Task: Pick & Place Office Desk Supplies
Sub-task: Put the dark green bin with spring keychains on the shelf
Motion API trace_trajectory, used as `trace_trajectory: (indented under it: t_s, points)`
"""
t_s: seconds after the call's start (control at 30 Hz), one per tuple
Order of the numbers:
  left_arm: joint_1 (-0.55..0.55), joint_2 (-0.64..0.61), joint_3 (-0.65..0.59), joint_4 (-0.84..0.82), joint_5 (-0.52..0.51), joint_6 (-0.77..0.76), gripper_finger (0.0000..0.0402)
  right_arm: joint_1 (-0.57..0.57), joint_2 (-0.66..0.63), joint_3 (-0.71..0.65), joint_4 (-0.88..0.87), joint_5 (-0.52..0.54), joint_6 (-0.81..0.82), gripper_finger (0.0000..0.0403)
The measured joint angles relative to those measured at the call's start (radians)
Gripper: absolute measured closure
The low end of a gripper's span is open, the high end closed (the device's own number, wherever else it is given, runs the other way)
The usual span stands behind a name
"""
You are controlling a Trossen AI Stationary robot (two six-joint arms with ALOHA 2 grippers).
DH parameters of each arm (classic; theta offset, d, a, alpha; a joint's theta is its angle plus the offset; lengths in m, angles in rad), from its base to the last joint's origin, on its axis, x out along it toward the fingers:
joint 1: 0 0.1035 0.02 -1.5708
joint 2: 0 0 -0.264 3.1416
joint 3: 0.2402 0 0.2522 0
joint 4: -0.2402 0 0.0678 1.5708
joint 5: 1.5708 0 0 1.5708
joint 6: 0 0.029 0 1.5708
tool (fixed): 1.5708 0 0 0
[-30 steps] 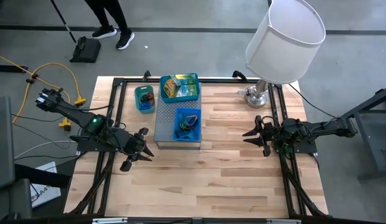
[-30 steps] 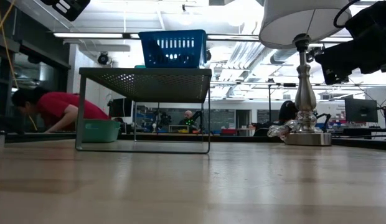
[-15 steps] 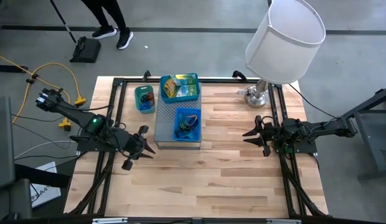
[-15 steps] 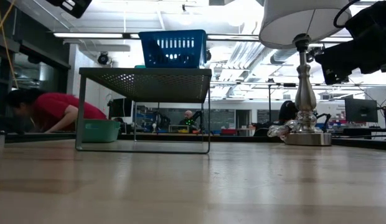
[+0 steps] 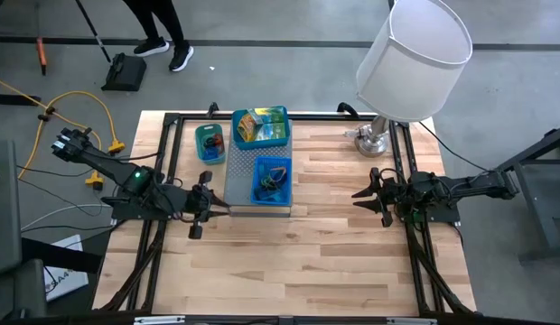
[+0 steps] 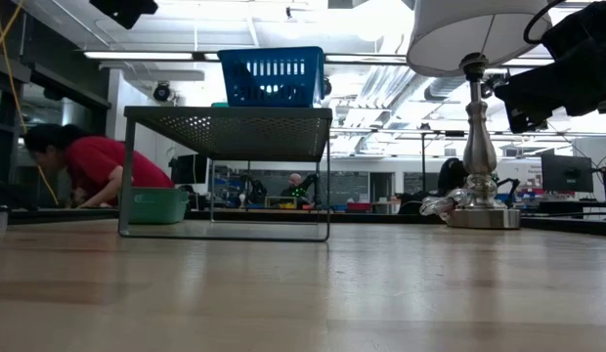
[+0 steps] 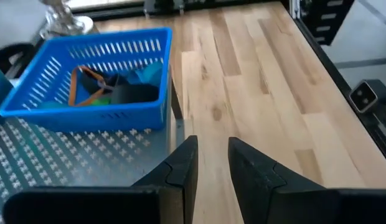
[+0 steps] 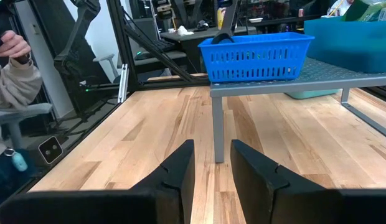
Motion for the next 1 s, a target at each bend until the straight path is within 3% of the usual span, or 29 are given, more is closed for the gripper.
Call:
trace_trajectory:
  t_s: [0.2,0.43,0.77,1.0]
  points:
    - [0.000,0.000,0.000,0.013,-0.007,0.062,0.0319,0.000,0.000,0.000,0.000,0.001,0.000,0.0311]
    - [0.051,-0.028,0.000,-0.064,-0.039,-0.043,0.0319,0.000,0.000,0.000,0.001,0.002,0.000,0.0311]
    - [0.254,-0.211,0.000,-0.261,-0.123,-0.076,0.0319,0.000,0.000,0.000,0.002,0.002,0.000,0.0311]
    - [0.432,-0.215,0.000,-0.353,-0.117,-0.065,0.0319,0.000,0.000,0.000,0.003,0.002,0.000,0.0311]
